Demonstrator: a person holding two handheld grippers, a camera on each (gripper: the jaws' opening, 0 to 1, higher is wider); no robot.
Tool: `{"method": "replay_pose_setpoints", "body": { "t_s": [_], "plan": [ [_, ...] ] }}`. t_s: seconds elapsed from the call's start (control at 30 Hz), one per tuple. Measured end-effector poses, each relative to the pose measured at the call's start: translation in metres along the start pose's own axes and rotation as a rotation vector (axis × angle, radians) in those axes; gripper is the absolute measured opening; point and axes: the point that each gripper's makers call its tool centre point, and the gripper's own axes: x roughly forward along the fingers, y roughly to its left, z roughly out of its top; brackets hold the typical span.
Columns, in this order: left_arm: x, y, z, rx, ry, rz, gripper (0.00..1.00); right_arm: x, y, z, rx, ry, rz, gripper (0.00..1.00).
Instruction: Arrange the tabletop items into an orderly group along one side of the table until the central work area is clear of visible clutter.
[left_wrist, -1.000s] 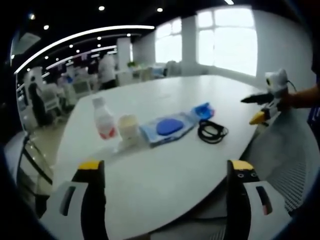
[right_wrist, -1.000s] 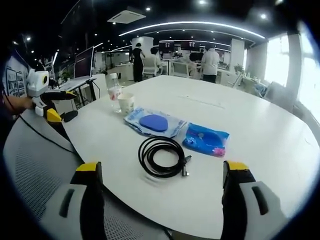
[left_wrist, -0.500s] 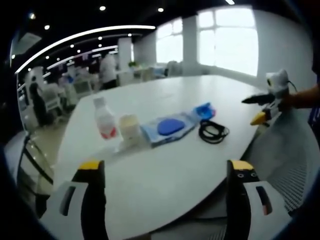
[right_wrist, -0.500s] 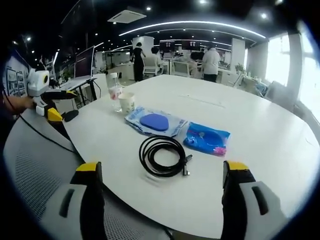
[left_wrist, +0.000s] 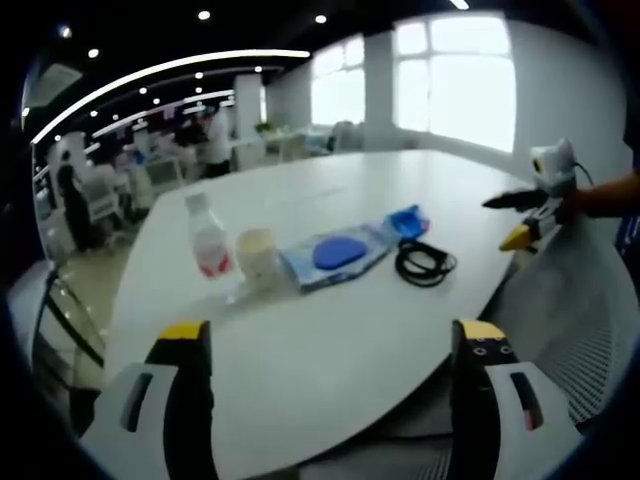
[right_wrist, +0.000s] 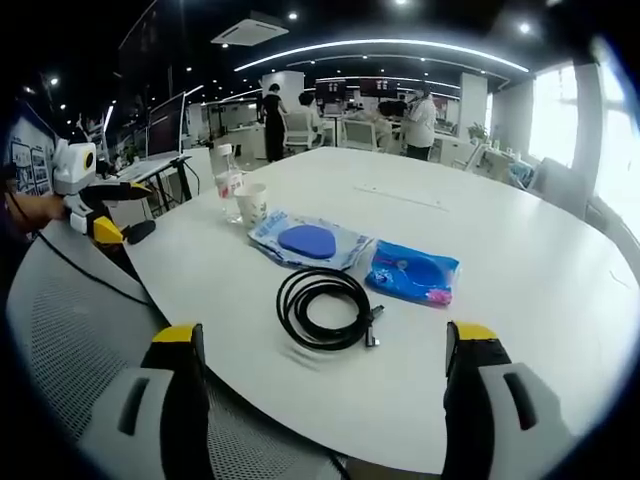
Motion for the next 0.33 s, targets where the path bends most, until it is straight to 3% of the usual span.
{"method": "replay_pose_setpoints", "body": {
  "t_s": [0.33],
  "plan": [
    [0.0003,-0.0016,-0.0005,-0.002,0.002,-0.009,0.95,0.0014,0.0004,-0.0021,-0.004,0.012,0.003,0.99]
  ]
}}
